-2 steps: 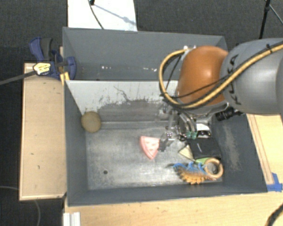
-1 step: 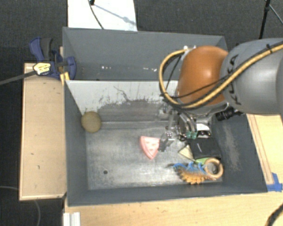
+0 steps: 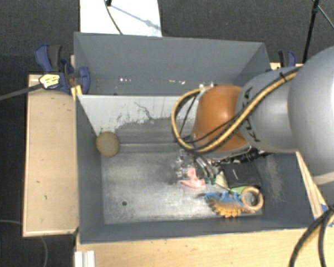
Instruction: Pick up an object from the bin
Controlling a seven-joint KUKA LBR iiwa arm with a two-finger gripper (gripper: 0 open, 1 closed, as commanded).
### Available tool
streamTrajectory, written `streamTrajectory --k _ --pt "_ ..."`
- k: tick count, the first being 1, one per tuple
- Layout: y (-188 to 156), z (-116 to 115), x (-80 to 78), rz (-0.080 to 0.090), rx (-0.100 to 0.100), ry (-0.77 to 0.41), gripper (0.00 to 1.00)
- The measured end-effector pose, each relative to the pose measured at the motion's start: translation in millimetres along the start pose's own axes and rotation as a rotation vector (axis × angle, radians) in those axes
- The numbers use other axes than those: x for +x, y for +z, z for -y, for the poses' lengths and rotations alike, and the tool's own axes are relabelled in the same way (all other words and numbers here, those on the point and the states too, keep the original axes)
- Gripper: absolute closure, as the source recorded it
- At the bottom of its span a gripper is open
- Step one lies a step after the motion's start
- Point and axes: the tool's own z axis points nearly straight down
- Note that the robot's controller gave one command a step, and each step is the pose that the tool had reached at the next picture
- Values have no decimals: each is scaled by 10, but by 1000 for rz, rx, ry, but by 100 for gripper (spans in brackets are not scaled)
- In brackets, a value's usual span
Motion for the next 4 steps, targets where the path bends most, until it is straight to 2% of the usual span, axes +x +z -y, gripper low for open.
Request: streamTrajectory --k 1,2,3,4 --pt "0 0 0 0 0 1 100" --pt "-377 8 -12 -11 3 1 100" --pt "-664 90 -5 -2 1 32 0" --pt "-528 148 34 -8 2 53 0"
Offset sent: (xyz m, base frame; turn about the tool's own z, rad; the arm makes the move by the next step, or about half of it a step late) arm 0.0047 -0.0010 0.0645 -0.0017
